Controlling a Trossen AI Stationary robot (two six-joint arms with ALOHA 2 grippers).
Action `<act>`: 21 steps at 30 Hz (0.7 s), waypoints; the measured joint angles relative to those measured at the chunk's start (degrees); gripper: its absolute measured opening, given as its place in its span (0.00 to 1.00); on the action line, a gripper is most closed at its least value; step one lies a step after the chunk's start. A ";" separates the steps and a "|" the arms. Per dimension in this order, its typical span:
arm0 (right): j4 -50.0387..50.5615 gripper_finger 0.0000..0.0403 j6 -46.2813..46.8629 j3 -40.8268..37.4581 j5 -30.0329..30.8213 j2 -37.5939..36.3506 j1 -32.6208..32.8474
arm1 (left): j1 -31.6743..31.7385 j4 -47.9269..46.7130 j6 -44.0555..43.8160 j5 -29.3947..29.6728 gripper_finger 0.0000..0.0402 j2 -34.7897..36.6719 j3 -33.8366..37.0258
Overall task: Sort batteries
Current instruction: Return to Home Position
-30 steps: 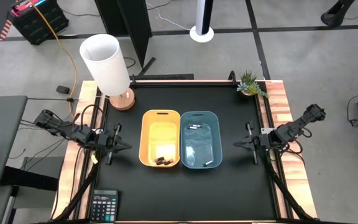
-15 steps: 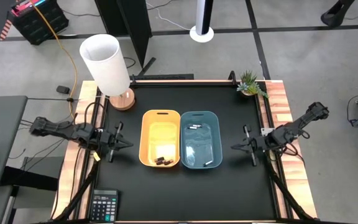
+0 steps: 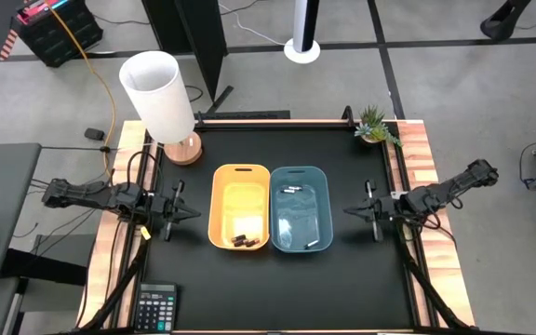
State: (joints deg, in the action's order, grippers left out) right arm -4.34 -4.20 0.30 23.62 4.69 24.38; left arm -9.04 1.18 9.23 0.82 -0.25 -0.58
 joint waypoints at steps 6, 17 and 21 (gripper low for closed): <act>0.01 0.07 0.12 0.00 0.00 0.00 -1.37 | 0.00 -0.84 -1.00 3.10 0.00 0.00 -0.86; 0.02 0.09 0.19 0.00 0.00 0.00 -1.66 | -0.02 -1.11 -4.95 3.45 0.00 0.00 -1.29; 0.02 0.09 0.30 0.00 0.00 0.00 -1.66 | -0.02 -1.17 -4.95 3.48 0.00 0.00 -1.29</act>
State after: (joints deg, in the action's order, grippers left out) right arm -4.32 -3.90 0.30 23.62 4.69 22.72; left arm -9.06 0.01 4.27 4.29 -0.25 -1.87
